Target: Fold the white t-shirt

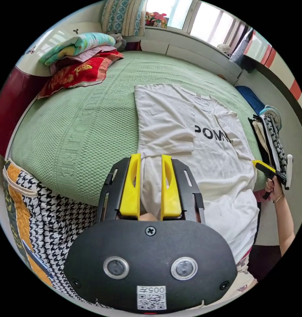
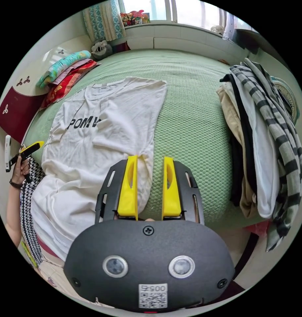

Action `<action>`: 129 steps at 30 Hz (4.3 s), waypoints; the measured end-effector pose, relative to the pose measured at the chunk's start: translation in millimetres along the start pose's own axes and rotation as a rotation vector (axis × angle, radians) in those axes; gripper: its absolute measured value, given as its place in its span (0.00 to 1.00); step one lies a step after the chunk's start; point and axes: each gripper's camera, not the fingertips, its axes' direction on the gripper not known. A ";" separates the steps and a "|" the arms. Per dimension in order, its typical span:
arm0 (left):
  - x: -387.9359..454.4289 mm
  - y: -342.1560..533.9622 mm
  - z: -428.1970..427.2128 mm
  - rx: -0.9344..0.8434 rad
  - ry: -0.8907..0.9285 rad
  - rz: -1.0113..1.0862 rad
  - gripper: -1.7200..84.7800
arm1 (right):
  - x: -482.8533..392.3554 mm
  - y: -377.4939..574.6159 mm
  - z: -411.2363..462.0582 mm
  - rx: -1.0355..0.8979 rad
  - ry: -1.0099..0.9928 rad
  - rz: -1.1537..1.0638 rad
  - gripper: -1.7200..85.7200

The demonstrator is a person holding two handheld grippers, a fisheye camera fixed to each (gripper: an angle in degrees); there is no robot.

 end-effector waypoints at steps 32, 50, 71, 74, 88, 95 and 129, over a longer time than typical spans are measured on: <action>38.4 -179.3 -68.0 0.106 -0.178 0.018 0.07 | -20.5 -170.5 -92.6 0.176 0.254 0.076 0.04; -11.9 -0.1 -56.8 -0.127 -0.027 0.087 0.10 | -8.2 42.9 -91.0 -0.049 0.010 -0.046 0.12; 19.1 35.5 -116.4 -0.140 -0.032 0.050 0.11 | -14.9 117.7 -146.7 0.017 0.156 -0.017 0.00; 22.3 40.4 -113.5 -0.188 -0.039 0.040 0.08 | -13.3 122.2 -157.4 0.019 0.150 -0.015 0.00; 45.2 116.2 -281.5 0.023 -0.191 0.127 0.02 | 21.7 171.8 -277.5 0.191 0.154 0.057 0.00; 51.8 188.1 -389.5 0.162 -0.160 0.078 0.02 | 23.8 226.6 -373.5 0.293 0.147 0.082 0.00; 48.2 346.2 -601.9 0.331 -0.065 -0.051 0.02 | 32.5 360.1 -564.6 0.398 0.038 0.150 0.00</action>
